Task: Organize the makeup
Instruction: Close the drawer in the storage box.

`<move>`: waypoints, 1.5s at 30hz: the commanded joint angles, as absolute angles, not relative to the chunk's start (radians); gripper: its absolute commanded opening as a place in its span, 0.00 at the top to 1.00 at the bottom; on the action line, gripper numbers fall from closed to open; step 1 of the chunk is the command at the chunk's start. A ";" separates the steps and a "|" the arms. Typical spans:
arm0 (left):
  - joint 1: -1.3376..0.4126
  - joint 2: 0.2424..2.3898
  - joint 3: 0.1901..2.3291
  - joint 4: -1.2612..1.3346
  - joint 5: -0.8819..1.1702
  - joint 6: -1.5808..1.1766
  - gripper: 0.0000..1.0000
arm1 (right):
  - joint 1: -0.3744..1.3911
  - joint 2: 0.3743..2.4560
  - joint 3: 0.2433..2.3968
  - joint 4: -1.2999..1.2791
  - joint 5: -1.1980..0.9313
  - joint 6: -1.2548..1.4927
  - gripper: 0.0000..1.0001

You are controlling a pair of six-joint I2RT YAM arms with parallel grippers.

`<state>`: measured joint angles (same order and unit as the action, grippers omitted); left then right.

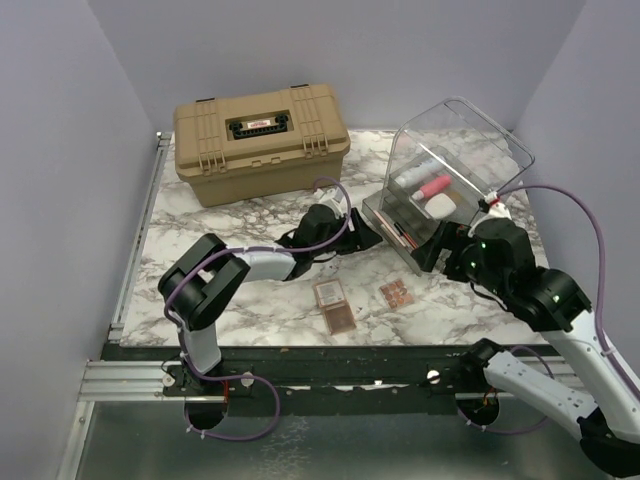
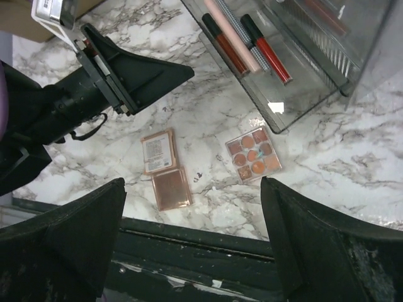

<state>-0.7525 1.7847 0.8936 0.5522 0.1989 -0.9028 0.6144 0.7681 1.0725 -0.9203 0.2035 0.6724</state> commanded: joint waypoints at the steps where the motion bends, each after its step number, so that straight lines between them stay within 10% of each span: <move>1: -0.776 1.817 0.925 0.622 0.224 -0.921 0.39 | 0.615 0.671 1.012 -0.919 0.293 0.847 0.07; 38: -0.818 1.956 1.023 0.830 0.264 -1.038 0.77 | 0.615 0.798 0.756 -0.765 0.745 0.996 0.09; 45: -0.817 1.867 0.985 0.833 0.239 -1.013 0.61 | 0.614 0.750 0.729 -0.734 0.728 0.966 0.10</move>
